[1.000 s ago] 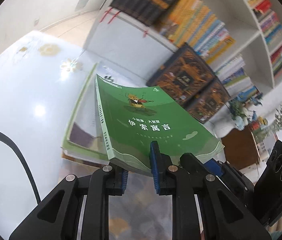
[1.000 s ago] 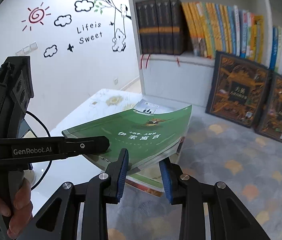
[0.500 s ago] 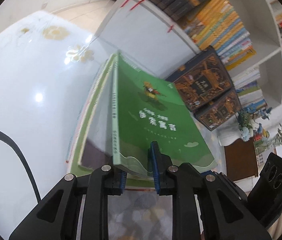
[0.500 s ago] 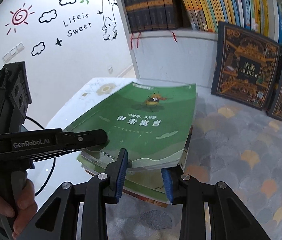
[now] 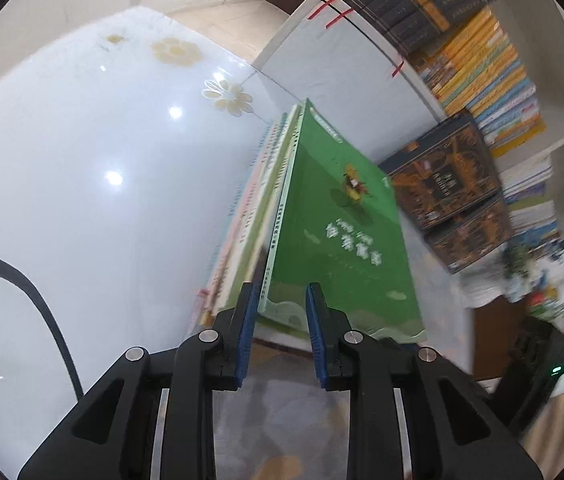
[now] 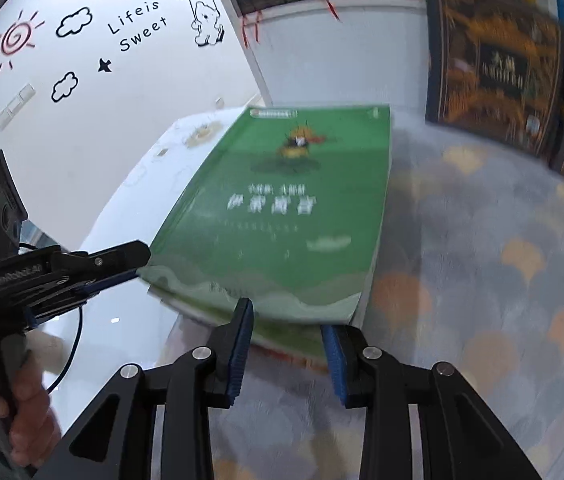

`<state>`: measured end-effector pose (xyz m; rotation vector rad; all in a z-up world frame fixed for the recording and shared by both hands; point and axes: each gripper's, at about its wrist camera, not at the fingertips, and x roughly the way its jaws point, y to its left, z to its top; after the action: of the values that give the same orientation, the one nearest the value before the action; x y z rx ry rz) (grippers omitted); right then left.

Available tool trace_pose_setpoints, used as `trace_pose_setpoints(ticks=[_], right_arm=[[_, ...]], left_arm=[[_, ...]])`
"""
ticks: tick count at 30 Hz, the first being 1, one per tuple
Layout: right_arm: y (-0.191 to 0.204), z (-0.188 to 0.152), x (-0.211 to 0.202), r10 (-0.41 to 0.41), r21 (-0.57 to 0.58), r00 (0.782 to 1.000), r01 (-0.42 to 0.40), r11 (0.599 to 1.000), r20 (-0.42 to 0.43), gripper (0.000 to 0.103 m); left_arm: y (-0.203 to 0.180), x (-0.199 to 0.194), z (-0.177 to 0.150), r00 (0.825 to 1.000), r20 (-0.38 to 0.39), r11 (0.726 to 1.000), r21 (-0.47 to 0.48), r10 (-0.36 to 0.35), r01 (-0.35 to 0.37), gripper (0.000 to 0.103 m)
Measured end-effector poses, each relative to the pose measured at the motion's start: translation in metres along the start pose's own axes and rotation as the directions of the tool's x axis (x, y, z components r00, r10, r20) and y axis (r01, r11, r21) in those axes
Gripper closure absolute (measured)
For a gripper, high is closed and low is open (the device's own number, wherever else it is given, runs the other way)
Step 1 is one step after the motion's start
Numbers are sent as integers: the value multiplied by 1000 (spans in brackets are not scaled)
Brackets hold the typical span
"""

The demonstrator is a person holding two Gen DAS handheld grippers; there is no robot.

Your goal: Organize books

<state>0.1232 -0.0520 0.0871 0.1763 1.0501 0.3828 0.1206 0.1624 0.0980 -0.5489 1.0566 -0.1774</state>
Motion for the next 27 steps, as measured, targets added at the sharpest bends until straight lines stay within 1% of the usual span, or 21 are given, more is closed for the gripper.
trace_pose_setpoints(ticks=[2,4,5,7,8,9,10,11,13,14,15,16,17,18,19,20,21,22,24,26,27], right_arm=[[-6,-9,-9,14,-5,1000,-14,1000,-10,68],[-13,-20,-18,-3,-14,1000,3,1000,-21,62],[-17,-26,-25,-23,-12,1000,22,1000,-21,59],[-26,-37,-41,-43,-9,999,43,999,-2,58],[-32,-43,-52,-68,-8,998,68,998,16,56],[-38,-48,-63,-95,-7,995,95,995,33,52],[-44,-53,-76,-122,-5,991,123,992,54,50],[-52,-61,-91,-155,1,985,156,988,81,49],[-67,-73,-118,-219,17,968,219,976,123,48],[-76,-78,-132,-254,31,957,252,967,141,46],[-85,-84,-146,-288,45,944,284,958,159,44],[-91,-87,-157,-308,55,935,303,951,173,42],[-97,-90,-171,-333,67,922,326,943,196,38],[-101,-93,-184,-353,75,909,345,936,221,34],[-105,-94,-197,-373,83,894,364,928,249,32],[-108,-97,-212,-394,91,875,385,919,280,28],[-111,-98,-225,-408,99,860,397,912,306,23],[-112,-98,-237,-415,105,848,404,909,330,20],[-115,-102,-258,-426,110,825,416,903,372,10],[-119,-107,-275,-459,97,795,461,882,396,8],[-119,-108,-280,-473,87,785,481,872,399,8]], left_arm=[[-7,-2,-5,998,9,997,42,64,-64,80],[-17,-4,-12,993,21,989,94,116,-118,80],[-24,-6,-16,991,28,984,121,129,-131,80],[-36,-10,-23,989,39,975,164,143,-147,80],[-44,-12,-26,988,46,970,187,147,-154,80],[-51,-14,-30,987,53,965,209,152,-160,79],[-59,-17,-33,986,59,959,233,154,-164,76],[-68,-20,-37,987,63,950,266,150,-161,74],[-86,-24,-47,989,48,927,347,137,-145,69],[-97,-28,-53,990,48,910,390,131,-140,68],[-106,-31,-59,991,55,899,417,121,-133,65],[-118,-36,-65,993,64,889,441,102,-120,59],[-128,-41,-70,993,74,881,460,88,-112,55],[-139,-45,-73,993,84,869,482,82,-112,44],[-150,-50,-76,992,103,853,509,73,-116,36],[-162,-59,-78,988,140,835,535,61,-127,34],[-173,-65,-79,983,175,824,548,55,-143,34],[-182,-71,-78,977,205,820,550,52,-159,34],[-199,-86,-74,968,246,827,535,41,-171,33],[-215,-101,-73,958,286,838,517,25,-176,25],[-222,-107,-74,952,306,840,510,24,-186,20]])
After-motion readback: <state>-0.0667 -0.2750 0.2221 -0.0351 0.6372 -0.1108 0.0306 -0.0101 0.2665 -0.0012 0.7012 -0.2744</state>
